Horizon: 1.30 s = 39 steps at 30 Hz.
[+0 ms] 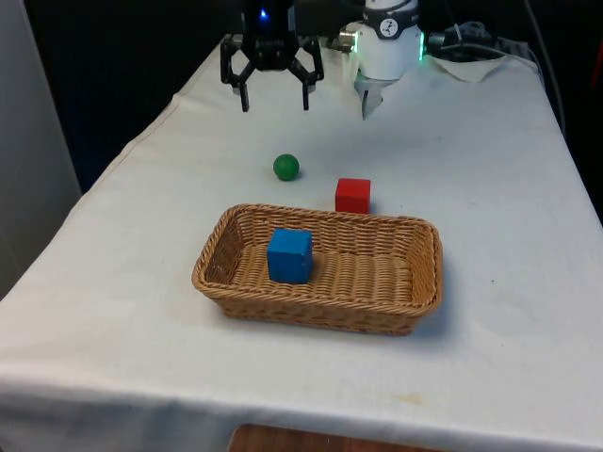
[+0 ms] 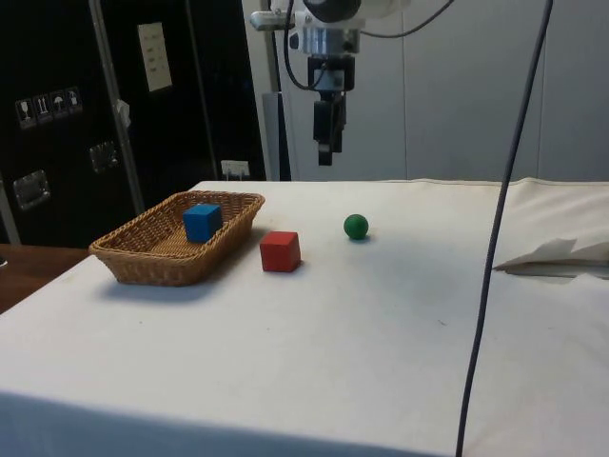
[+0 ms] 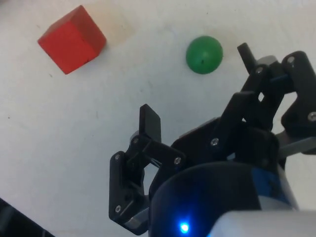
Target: Place all non-red objects into the basket.
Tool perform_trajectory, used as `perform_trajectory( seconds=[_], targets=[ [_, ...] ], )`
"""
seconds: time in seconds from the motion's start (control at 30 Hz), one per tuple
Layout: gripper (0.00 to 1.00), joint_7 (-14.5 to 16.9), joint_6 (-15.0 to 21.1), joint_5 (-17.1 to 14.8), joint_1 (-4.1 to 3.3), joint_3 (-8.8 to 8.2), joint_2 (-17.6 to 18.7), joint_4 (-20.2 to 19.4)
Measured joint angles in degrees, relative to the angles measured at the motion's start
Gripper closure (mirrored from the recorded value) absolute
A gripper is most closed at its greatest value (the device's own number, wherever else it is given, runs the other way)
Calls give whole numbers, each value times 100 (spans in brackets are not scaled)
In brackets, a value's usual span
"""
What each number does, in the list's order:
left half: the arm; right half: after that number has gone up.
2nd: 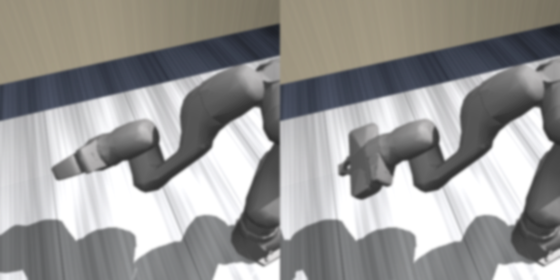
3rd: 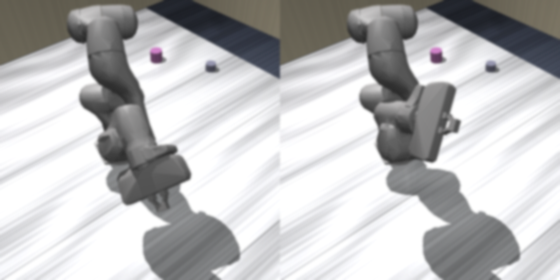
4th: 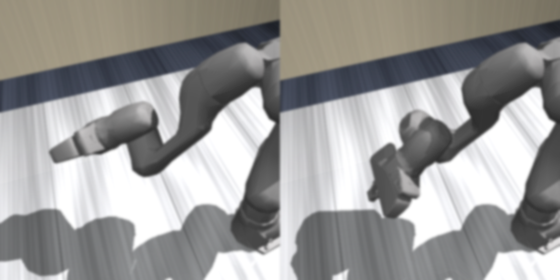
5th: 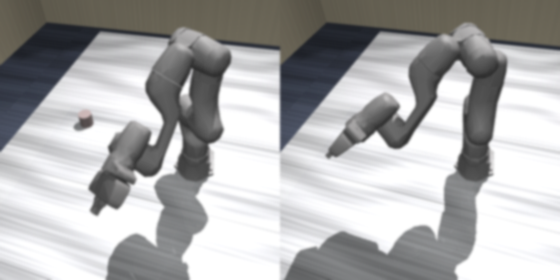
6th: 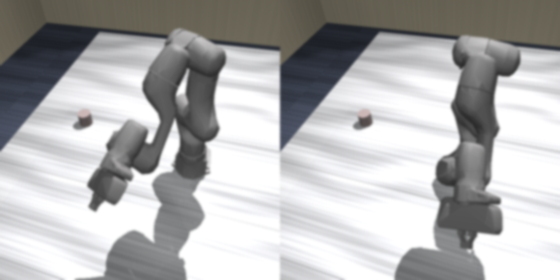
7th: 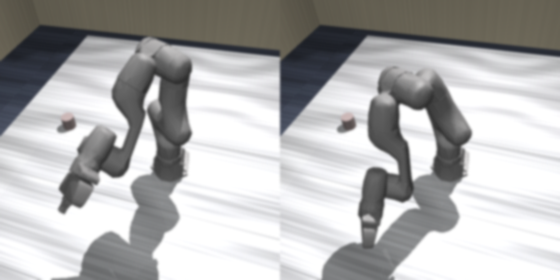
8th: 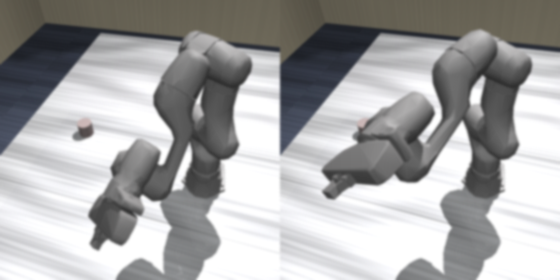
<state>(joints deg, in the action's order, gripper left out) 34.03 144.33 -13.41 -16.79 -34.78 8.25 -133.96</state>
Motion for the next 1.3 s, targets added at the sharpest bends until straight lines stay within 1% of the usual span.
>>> perform_trajectory(
  seconds=[0.13, 0.37, 1.0, 1.1, 1.17, 1.3],
  targets=[
    [0, 29, 29, 0, 0, -11, 34, -23],
    [0, 103, 195, 0, 0, -57, 195, -80],
    [0, 109, 206, 0, 0, -63, 269, -149],
    [0, 126, 252, -34, 0, -74, 361, -183],
    [0, 126, 252, -34, 0, -74, 361, -183],
    [0, 235, 327, -160, 0, -86, 458, -218]
  ],
)
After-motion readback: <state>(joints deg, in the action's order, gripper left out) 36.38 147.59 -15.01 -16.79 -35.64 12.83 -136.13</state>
